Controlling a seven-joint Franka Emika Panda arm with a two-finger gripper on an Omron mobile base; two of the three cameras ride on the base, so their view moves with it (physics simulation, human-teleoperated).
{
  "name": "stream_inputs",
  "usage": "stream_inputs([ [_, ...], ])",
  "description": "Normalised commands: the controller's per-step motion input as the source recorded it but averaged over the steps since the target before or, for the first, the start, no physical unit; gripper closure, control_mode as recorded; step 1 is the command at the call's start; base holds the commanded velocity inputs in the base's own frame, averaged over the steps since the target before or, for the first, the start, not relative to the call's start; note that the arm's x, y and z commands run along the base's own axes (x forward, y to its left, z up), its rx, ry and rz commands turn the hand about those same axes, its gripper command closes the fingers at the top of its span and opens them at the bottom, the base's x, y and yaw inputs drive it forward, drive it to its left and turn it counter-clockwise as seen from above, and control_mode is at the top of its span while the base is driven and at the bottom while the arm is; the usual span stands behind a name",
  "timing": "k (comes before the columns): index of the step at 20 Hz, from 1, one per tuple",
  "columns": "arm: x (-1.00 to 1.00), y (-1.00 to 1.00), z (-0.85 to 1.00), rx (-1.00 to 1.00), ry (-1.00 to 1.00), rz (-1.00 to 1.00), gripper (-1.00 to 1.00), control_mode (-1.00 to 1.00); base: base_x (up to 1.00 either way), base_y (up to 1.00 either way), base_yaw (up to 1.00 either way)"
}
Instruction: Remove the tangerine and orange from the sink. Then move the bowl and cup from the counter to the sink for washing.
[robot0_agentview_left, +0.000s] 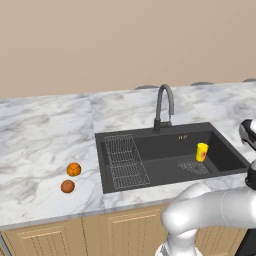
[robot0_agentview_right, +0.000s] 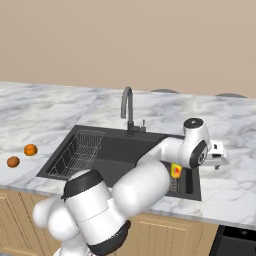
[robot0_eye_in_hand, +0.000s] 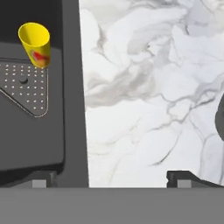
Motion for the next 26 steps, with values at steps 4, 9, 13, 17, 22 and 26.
stream_inputs([
  [4, -0.25, -0.22, 0.25, -0.03, 0.01, 0.0, -1.0, -1.0, 0.0, 0.0, 0.0],
  [9, -0.33, -0.18, 0.05, -0.01, -0.01, 0.0, -1.0, -1.0, 0.0, 0.0, 0.0],
  [13, -0.24, -0.1, 0.02, -0.03, -0.02, 0.0, -1.0, -1.0, 0.0, 0.0, 0.0],
  [17, -0.03, -0.08, 0.1, -0.05, -0.02, 0.0, -1.0, -1.0, 0.0, 0.0, 0.0],
  [22, -0.03, -0.13, 0.16, -0.09, 0.0, 0.0, -1.0, -1.0, 0.0, 0.0, 0.0],
  [26, -0.03, -0.2, 0.19, -0.11, 0.01, 0.0, -1.0, -1.0, 0.0, 0.0, 0.0],
])
